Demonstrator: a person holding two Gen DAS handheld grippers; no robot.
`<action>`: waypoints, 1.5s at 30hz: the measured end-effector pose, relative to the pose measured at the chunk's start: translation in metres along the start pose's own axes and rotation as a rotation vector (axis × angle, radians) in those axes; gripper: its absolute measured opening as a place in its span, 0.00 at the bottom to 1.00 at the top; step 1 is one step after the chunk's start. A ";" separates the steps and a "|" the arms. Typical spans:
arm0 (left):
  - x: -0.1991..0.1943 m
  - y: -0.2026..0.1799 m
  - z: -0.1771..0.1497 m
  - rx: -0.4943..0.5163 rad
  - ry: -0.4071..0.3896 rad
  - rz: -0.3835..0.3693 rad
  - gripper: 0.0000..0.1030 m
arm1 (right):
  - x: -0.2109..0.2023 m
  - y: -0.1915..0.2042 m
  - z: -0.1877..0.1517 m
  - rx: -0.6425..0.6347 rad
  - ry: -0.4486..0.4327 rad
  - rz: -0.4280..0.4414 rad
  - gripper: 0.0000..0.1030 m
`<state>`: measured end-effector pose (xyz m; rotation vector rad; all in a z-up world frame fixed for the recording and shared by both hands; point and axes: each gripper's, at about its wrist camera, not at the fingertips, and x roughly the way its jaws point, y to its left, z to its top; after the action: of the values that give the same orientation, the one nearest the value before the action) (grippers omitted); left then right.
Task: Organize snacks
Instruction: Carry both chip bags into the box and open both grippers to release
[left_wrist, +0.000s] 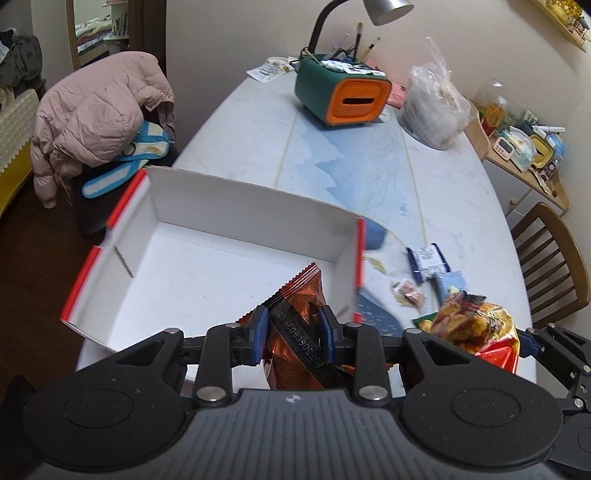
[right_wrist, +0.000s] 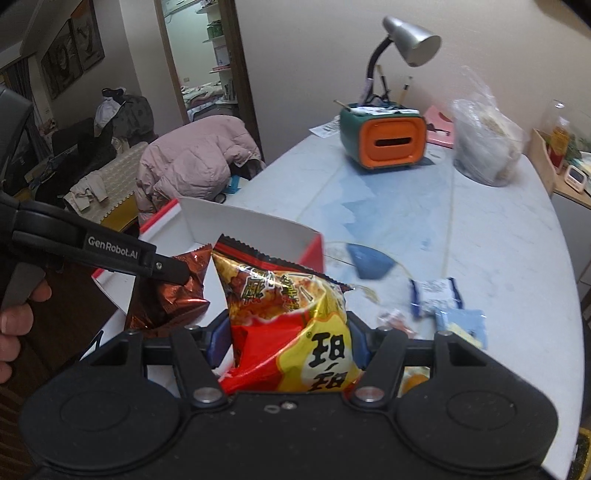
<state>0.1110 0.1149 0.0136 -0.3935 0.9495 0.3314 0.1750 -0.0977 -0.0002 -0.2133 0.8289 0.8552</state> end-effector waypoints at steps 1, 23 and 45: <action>0.001 0.006 0.001 0.003 0.000 0.004 0.28 | 0.005 0.006 0.003 0.000 0.002 0.002 0.59; 0.065 0.083 0.022 0.112 0.058 0.114 0.28 | 0.118 0.084 0.026 -0.075 0.110 -0.043 0.60; 0.112 0.094 0.009 0.180 0.134 0.150 0.28 | 0.160 0.105 0.014 -0.133 0.183 -0.057 0.71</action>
<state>0.1366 0.2133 -0.0915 -0.1811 1.1336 0.3559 0.1645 0.0711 -0.0905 -0.4356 0.9327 0.8459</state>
